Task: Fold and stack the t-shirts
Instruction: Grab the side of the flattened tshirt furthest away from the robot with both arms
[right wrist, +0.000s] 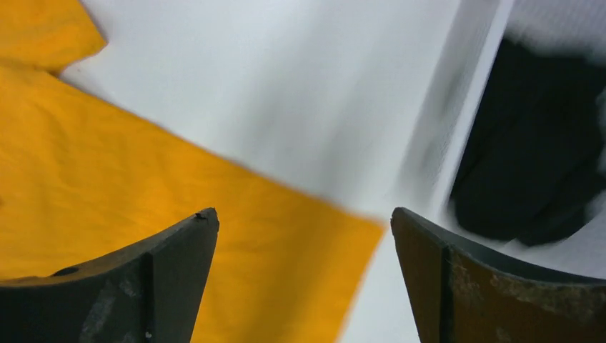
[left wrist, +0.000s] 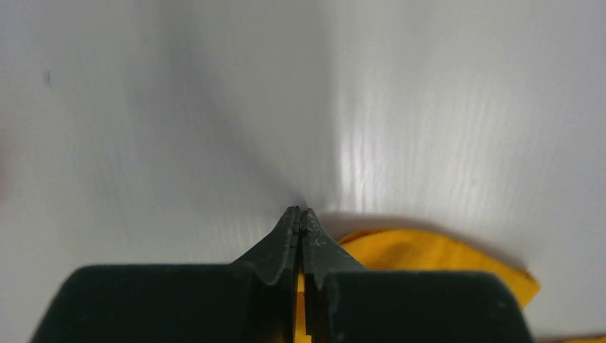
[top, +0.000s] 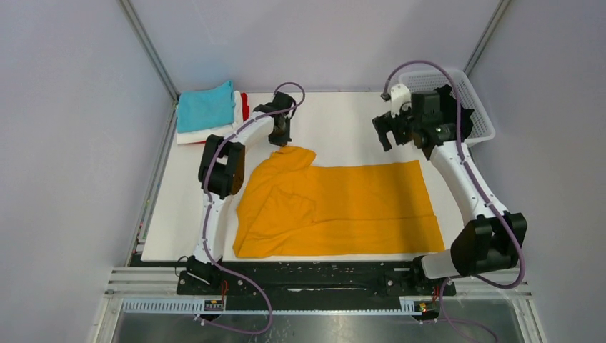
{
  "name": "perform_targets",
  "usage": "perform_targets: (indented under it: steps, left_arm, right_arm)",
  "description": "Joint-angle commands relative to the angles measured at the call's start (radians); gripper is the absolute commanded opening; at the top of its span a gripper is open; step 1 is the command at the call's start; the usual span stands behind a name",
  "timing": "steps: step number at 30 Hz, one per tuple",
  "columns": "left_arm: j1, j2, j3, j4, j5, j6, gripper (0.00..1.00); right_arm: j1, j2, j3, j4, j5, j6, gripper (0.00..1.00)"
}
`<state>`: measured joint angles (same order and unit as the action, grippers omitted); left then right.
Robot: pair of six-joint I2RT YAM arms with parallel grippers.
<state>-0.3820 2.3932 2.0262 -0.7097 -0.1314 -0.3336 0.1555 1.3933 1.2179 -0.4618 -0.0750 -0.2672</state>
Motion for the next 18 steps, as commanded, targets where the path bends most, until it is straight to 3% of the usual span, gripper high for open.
perform_targets:
  steps: [1,4,7,13,18]
  left_arm:
    - [0.001,-0.198,-0.204,0.093,0.015,-0.037,0.00]
    - [0.001,-0.281,-0.311,0.170,0.021,-0.057,0.00]
    - [0.001,-0.329,-0.353,0.180,0.003,-0.077,0.00]
    - [-0.009,-0.425,-0.443,0.237,0.028,-0.094,0.00]
    - [-0.033,-0.505,-0.511,0.263,0.005,-0.080,0.00]
  right_arm:
    - [-0.026,0.032,0.147,-0.147,-0.253,-0.723,0.99]
    - [-0.049,0.048,0.112,-0.234,-0.287,-0.991,0.99]
    - [-0.081,0.114,0.143,-0.353,-0.286,-1.104,1.00]
    - [-0.113,0.342,0.288,-0.520,-0.195,-1.141,0.93]
    - [-0.149,0.505,0.398,-0.537,-0.163,-1.127,0.90]
